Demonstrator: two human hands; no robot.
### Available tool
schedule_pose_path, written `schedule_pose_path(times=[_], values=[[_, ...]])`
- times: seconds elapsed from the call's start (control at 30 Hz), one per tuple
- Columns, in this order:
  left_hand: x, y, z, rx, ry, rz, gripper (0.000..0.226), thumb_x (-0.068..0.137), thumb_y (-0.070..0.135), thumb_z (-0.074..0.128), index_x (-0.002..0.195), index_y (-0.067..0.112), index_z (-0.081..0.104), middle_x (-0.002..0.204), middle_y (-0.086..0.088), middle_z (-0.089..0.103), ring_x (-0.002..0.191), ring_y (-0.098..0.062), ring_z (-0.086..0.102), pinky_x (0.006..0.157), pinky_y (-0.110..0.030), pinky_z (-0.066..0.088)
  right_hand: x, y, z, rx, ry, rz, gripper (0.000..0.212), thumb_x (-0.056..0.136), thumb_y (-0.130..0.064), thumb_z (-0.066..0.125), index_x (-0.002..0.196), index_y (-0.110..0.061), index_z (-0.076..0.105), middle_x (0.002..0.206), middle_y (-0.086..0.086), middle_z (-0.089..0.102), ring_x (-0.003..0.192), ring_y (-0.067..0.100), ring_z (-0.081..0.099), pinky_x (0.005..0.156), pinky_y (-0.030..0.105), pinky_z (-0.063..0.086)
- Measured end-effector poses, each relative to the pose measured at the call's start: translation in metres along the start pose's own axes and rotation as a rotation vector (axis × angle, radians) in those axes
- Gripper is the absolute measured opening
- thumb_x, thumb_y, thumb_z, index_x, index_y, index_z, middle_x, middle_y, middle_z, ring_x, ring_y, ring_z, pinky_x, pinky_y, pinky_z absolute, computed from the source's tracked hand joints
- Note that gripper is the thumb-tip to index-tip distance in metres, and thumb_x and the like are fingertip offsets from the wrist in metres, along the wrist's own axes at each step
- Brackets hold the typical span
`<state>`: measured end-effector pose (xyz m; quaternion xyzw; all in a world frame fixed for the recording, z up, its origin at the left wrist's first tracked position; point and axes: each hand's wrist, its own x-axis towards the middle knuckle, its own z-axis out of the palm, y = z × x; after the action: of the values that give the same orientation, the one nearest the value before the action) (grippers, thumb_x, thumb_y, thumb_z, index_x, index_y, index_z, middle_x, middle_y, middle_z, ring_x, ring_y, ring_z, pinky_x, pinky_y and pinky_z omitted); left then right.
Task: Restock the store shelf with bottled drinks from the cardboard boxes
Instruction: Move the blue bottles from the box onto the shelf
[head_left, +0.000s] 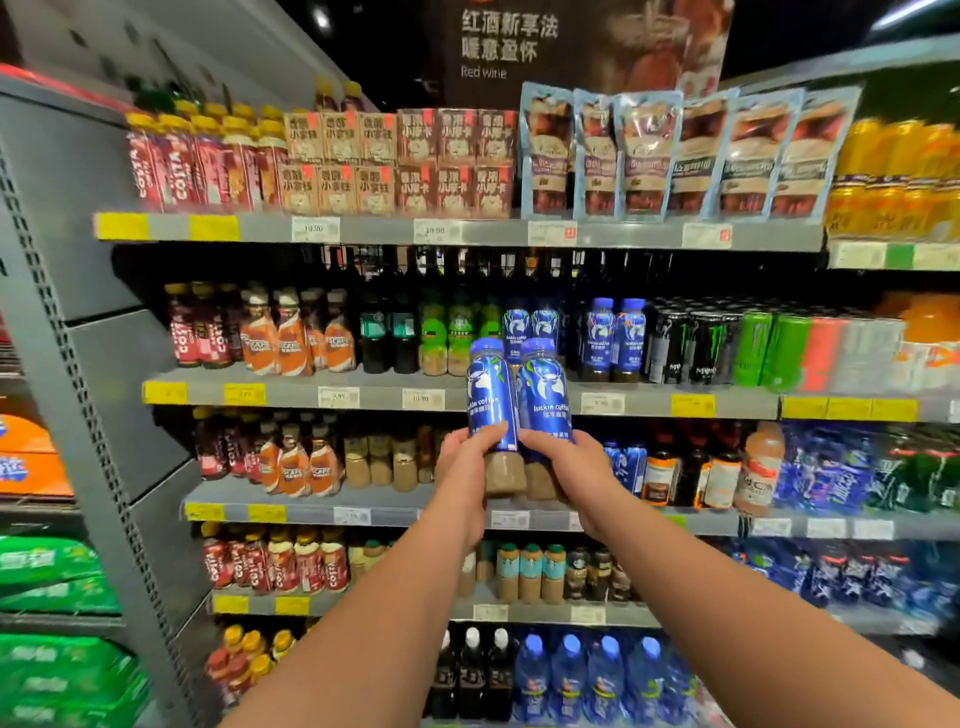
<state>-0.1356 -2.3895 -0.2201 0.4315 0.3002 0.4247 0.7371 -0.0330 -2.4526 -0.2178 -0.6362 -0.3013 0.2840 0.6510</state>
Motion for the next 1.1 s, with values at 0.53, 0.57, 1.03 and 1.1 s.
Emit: schedule_pose_path(times=[0.53,0.57,1.03,1.1], values=[[0.114,0.044,-0.001,0.02,-0.142,0.002,0.037,0.084,0.017,0.067,0.12,0.015,0.058,0.105,-0.012,0.071,0.095,-0.033,0.068,0.085,-0.049,0.054,0.091,-0.029,0.039,0.038,0.011,0.014,0.027,0.074,-0.016,0.073,0.1,-0.013,0.067,0.089,0.006,0.075,0.083,0.025,0.071,0.075,0.036,0.057],[0.127,0.046,-0.002,0.041,-0.153,0.01,0.038,0.083,0.018,0.069,0.12,0.015,0.057,0.105,-0.01,0.072,0.095,-0.03,0.069,0.086,-0.047,0.054,0.101,-0.028,0.043,0.045,0.015,0.015,0.026,0.075,-0.017,0.073,0.1,-0.014,0.068,0.089,0.006,0.075,0.084,0.025,0.071,0.077,0.036,0.057],[0.24,0.046,0.031,0.369,-0.192,0.181,0.05,0.076,0.018,0.078,0.12,0.017,0.053,0.113,-0.001,0.065,0.099,-0.017,0.065,0.09,-0.04,0.053,0.206,-0.042,0.026,-0.094,0.133,-0.055,0.031,0.07,-0.014,0.081,0.098,-0.011,0.069,0.092,0.003,0.074,0.083,0.02,0.07,0.074,0.033,0.057],[0.253,0.047,0.04,0.404,-0.182,0.241,0.051,0.075,0.016,0.079,0.118,0.019,0.052,0.114,0.0,0.063,0.097,-0.013,0.064,0.084,-0.032,0.053,0.224,-0.044,0.02,-0.107,0.125,-0.065,0.031,0.068,-0.012,0.082,0.096,-0.012,0.068,0.089,0.002,0.074,0.08,0.019,0.071,0.072,0.033,0.058]])
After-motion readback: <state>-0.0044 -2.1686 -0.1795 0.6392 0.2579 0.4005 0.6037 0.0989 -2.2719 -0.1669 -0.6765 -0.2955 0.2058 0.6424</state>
